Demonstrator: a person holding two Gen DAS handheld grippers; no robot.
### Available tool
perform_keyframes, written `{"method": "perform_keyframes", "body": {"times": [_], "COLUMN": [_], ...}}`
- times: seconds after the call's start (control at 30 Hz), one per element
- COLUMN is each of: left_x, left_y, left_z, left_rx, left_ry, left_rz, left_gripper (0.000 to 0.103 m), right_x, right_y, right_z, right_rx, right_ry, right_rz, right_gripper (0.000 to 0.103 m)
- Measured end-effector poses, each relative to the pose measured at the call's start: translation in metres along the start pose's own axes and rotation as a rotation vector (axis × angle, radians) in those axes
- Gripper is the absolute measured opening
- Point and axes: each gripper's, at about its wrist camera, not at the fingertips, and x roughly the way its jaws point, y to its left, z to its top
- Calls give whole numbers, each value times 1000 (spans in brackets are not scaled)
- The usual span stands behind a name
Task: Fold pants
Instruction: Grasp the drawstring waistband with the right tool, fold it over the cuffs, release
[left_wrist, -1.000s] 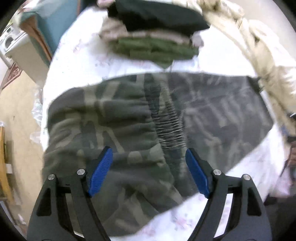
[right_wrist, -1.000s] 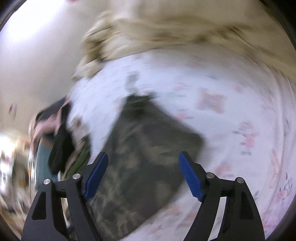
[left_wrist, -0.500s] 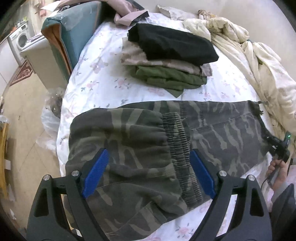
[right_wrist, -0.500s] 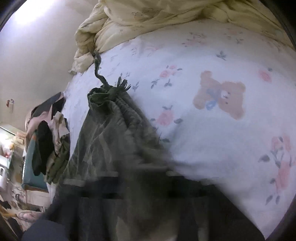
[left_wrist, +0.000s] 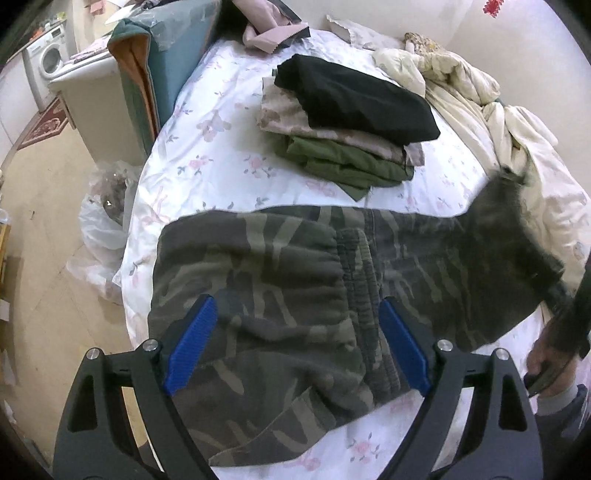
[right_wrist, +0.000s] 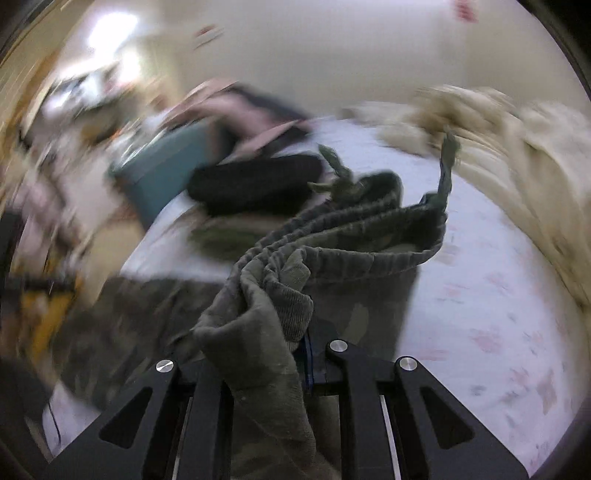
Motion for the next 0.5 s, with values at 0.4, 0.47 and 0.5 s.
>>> {"method": "perform_keyframes", "body": {"times": [0.4, 0.47, 0.5], "left_x": [-3, -5, -6], "left_y": [9, 5, 4], "left_z": [-4, -3, -2], "left_rx": [-30, -24, -18], "left_ry": [27, 27, 22], "left_rz": [-28, -46, -46], "left_gripper": [87, 87, 87], "right_x": [100, 85, 72], "right_y": [127, 127, 124], "right_z": [-94, -86, -78], "right_rx": [-298, -264, -237], "right_ry": [388, 417, 409], "right_rz": [31, 116, 188], "right_gripper": [62, 63, 62]}}
